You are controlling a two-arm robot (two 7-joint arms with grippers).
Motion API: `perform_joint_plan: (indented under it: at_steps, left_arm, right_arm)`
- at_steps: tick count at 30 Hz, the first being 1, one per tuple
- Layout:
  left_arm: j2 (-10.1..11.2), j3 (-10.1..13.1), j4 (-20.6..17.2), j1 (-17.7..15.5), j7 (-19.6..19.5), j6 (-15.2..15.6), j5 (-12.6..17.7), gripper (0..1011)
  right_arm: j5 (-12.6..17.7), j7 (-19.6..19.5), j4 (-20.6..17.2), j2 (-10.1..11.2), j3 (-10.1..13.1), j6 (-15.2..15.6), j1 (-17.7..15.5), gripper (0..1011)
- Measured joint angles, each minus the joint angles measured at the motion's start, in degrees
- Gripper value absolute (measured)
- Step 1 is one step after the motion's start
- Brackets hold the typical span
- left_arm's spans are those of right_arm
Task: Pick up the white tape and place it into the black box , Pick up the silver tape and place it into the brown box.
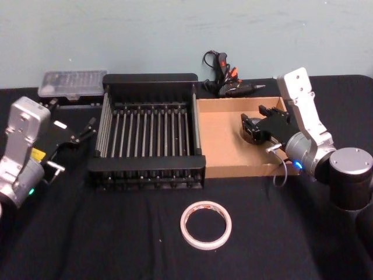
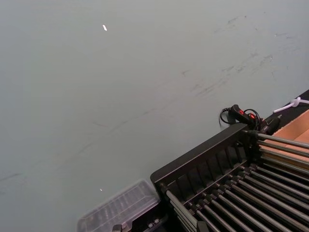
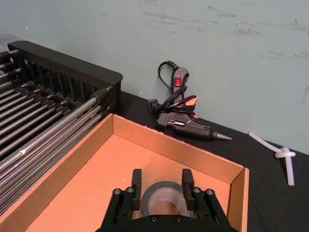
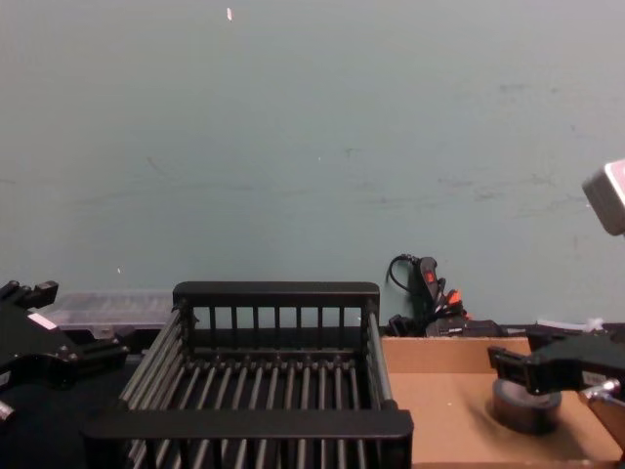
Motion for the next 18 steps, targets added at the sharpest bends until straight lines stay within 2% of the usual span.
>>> perform_joint_plan:
  at_steps: [2,3,5,6,9,10,16,18]
  left_arm:
    - [0.00,0.00,0.00,0.00,0.00,0.00,0.00,1001]
    - [0.00,0.00,0.00,0.00,0.00,0.00,0.00,1001]
    - [0.00,0.00,0.00,-0.01,0.00,0.00,0.00,1001]
    - [0.00,0.00,0.00,0.00,0.00,0.00,0.00,1001]
    - [0.00,0.00,0.00,0.00,0.00,0.00,0.00,1001]
    - [0.00,0.00,0.00,0.00,0.00,0.00,0.00,1001]
    - [0.00,0.00,0.00,0.00,0.00,0.00,0.00,1001]
    - [0.00,0.00,0.00,0.00,0.00,0.00,0.00,1001]
  right_arm:
    - [0.01,0.00,-0.01,0.00,0.00,-0.01,0.00,543]
    - [0.02,0.00,-0.01,0.01,0.00,-0.02,-0.02,604]
    - [0.03,0.00,-0.02,0.01,0.00,-0.03,-0.02,634]
    - [0.03,0.00,-0.04,0.02,0.00,-0.03,-0.03,703]
    - [0.04,0.00,-0.06,0.01,0.00,-0.04,-0.05,759]
    - [0.05,0.00,-0.06,0.02,0.00,-0.04,-0.05,816]
    - [0.07,0.00,-0.07,0.02,0.00,-0.04,-0.05,981]
    - [0.08,0.00,-0.07,0.02,0.00,-0.04,-0.05,1002]
